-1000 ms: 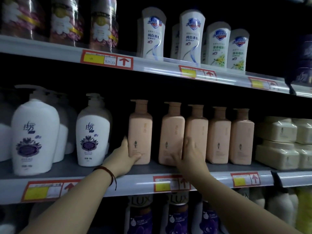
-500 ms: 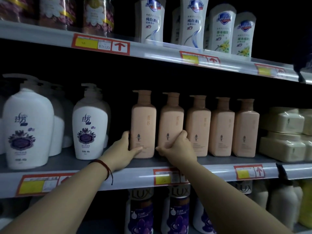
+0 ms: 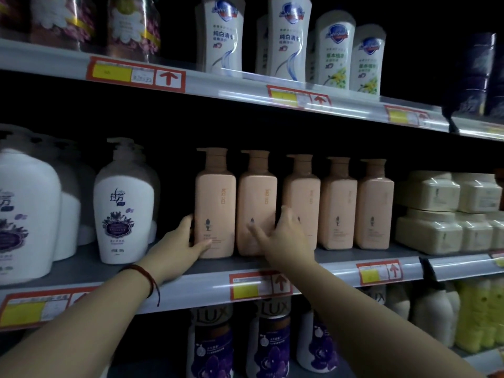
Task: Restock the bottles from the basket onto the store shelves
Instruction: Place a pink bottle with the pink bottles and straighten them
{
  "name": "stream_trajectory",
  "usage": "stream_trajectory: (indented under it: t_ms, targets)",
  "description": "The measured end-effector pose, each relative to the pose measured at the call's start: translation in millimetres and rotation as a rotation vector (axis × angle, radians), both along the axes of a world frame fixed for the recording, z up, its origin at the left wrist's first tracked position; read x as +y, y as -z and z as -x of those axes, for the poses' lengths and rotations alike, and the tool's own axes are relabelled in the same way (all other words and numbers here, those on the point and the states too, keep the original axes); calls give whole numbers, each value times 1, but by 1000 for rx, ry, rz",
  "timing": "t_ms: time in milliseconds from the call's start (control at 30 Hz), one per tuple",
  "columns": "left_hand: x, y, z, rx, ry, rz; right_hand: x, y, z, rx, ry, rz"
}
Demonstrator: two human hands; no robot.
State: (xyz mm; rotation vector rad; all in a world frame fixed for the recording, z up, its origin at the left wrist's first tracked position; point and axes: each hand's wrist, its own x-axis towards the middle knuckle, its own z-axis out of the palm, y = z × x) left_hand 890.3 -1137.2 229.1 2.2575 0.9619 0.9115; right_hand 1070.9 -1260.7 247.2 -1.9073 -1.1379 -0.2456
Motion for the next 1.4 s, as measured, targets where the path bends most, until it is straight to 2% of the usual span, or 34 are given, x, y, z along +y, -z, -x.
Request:
stream_trajectory:
  t_ms: [100, 167, 333, 433, 633, 967, 1100, 1200, 1267, 1400]
  targets:
    - [-3, -1, -2, 25, 5, -3, -10, 0, -32, -129, 178, -139]
    - [-4, -3, -4, 43, 5, -2, -15, 1, -48, -83, 234, -127]
    - [-9, -4, -5, 11, 13, -40, -7, -1, -56, 46, 116, -19]
    - [-6, -1, -4, -21, 28, -40, 0, 1, -55, 90, 123, -29]
    - [3, 1, -4, -31, 62, -12, -2, 10, -50, -32, 210, -53]
    - [5, 3, -6, -42, 81, -28, -1, 12, -53, -9, 178, -56]
    - [5, 3, -5, -9, 34, -43, -5, 9, -62, 8, 202, -209]
    - [6, 4, -6, -12, 19, -52, -16, 3, -88, 33, 343, -305]
    - [8, 5, -7, -24, 21, -55, -22, 1, -108, 63, 385, -271]
    - [10, 7, -7, -38, 27, -70, -28, 3, -132, 76, 244, -76]
